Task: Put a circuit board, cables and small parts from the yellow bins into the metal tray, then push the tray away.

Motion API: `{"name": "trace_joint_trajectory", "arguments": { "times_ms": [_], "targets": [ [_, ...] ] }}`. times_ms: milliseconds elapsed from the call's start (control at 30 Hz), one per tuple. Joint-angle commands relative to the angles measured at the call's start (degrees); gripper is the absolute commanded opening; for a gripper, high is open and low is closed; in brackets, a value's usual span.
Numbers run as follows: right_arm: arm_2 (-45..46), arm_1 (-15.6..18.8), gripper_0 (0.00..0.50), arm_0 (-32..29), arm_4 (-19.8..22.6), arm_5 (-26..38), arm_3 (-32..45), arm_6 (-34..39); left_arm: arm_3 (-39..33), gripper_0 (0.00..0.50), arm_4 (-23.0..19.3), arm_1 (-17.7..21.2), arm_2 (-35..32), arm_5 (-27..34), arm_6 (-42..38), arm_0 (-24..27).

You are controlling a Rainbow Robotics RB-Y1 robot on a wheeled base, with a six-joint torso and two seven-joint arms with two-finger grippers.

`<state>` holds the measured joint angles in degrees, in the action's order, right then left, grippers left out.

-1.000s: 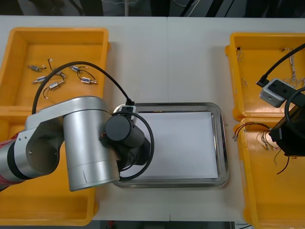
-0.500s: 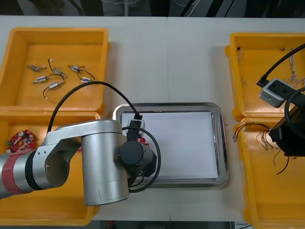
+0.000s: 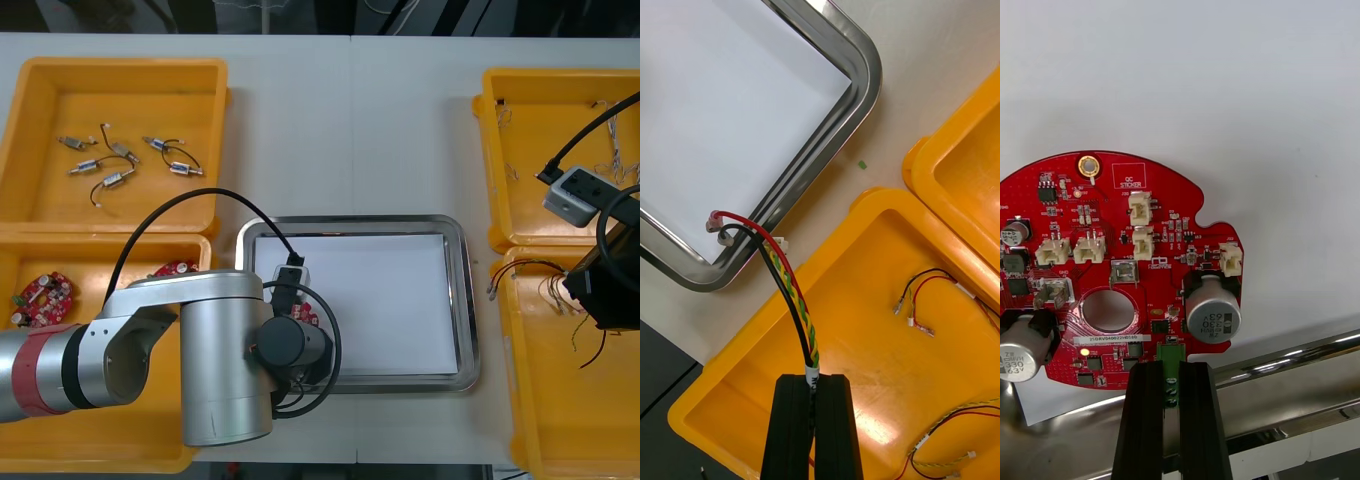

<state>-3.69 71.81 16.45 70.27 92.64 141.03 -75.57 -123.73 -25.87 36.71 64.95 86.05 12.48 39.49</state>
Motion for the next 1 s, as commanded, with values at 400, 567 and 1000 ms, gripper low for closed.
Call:
{"name": "trace_joint_trajectory", "arguments": {
  "times_ms": [400, 567, 1000],
  "targets": [
    [-0.35, -0.44, 0.000, 1.22, 0.57, 0.00, 0.56, -2.47, -0.63, 0.000, 2.58, -0.94, 2.38, -2.29, -6.59, -0.03],
    [-0.35, -0.44, 0.000, 1.22, 0.57, -0.09, 0.83, -2.56, -0.63, 0.364, 2.49, -0.94, 2.46, -2.38, -7.29, -0.12],
    [-0.26, -0.44, 0.000, 1.57, 0.83, -0.18, 2.23, -2.21, -1.34, 0.500, 3.72, -0.15, 1.15, -2.47, -8.08, -0.03]
  ]
}}
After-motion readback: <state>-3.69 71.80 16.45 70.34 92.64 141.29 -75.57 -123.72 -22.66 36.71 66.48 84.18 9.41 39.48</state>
